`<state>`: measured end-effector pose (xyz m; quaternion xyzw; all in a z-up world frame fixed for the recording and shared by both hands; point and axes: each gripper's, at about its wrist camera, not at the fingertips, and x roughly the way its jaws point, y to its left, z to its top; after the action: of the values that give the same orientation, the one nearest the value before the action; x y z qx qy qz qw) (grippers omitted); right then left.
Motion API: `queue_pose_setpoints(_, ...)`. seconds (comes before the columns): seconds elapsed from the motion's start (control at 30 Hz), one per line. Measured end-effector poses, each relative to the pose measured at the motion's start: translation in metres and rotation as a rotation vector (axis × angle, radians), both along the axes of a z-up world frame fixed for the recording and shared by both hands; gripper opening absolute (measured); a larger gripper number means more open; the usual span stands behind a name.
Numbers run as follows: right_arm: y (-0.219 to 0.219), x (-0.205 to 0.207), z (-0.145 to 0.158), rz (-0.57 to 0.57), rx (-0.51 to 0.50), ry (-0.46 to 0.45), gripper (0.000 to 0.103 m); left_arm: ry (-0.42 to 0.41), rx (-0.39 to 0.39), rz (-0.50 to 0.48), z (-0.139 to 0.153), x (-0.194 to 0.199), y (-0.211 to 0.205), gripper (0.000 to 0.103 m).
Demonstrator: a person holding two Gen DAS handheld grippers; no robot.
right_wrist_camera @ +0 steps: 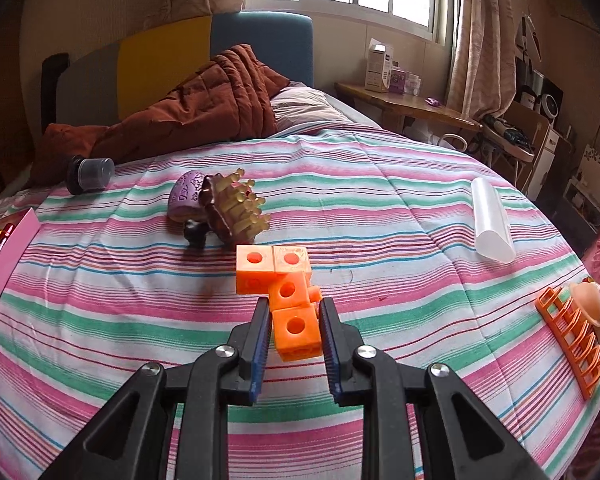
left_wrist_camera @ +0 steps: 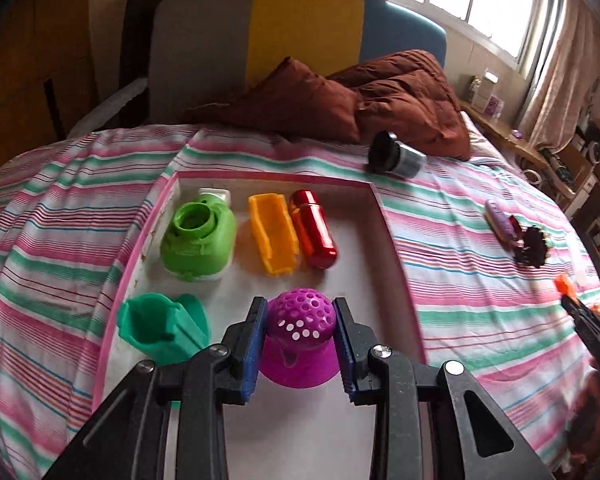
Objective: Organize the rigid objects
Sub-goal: 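Carry the magenta toy into the tray and open the left gripper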
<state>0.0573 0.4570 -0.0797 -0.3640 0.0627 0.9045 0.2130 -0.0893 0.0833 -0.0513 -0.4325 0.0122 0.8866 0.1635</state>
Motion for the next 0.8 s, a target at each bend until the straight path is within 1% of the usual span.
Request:
queue_pose_setpoints(0.1, -0.01, 0.002, 0.002, 0.02, 0.0, 0.0, 0.023, 0.003, -0.01, 0.011, -0.004, -0.009, -0.003, 0.033)
queue_pose_setpoints(0.13, -0.013, 0.003, 0.003, 0.027, -0.001, 0.001, 0.023, 0.015, -0.021, 0.021, -0.004, -0.01, -0.003, 0.036)
queue_pose_setpoints(0.17, -0.017, 0.004, 0.003, 0.035, -0.003, 0.001, 0.023, 0.022, -0.024, 0.026, -0.003, -0.011, -0.004, 0.042)
queue_pose_setpoints(0.2, -0.02, 0.004, 0.004, 0.043, -0.008, 0.001, 0.023, 0.028, -0.014, 0.031, -0.002, -0.011, -0.005, 0.058)
queue_pose_setpoints(0.23, -0.023, 0.005, 0.005, 0.05, -0.014, 0.001, 0.023, 0.039, 0.006, 0.036, 0.0, -0.01, -0.007, 0.066)
queue_pose_setpoints(0.3, -0.029, 0.005, 0.006, 0.065, -0.033, -0.001, 0.023, 0.054, 0.051, 0.042, 0.005, -0.002, -0.012, 0.071)
queue_pose_setpoints(0.37, -0.036, 0.006, 0.006, 0.077, -0.065, 0.0, 0.023, 0.054, 0.079, 0.046, 0.008, 0.007, -0.016, 0.074)
queue_pose_setpoints(0.53, -0.059, 0.0, 0.007, 0.117, -0.183, 0.006, 0.023, 0.062, 0.095, 0.053, 0.013, 0.033, -0.018, 0.085)
queue_pose_setpoints(0.67, -0.086, -0.009, 0.014, 0.177, -0.228, 0.019, 0.023, 0.062, 0.081, 0.051, 0.014, 0.054, -0.019, 0.087)
queue_pose_setpoints(0.8, -0.111, -0.019, 0.021, 0.223, -0.278, 0.021, 0.023, 0.058, 0.098, 0.053, 0.013, 0.071, -0.024, 0.088)
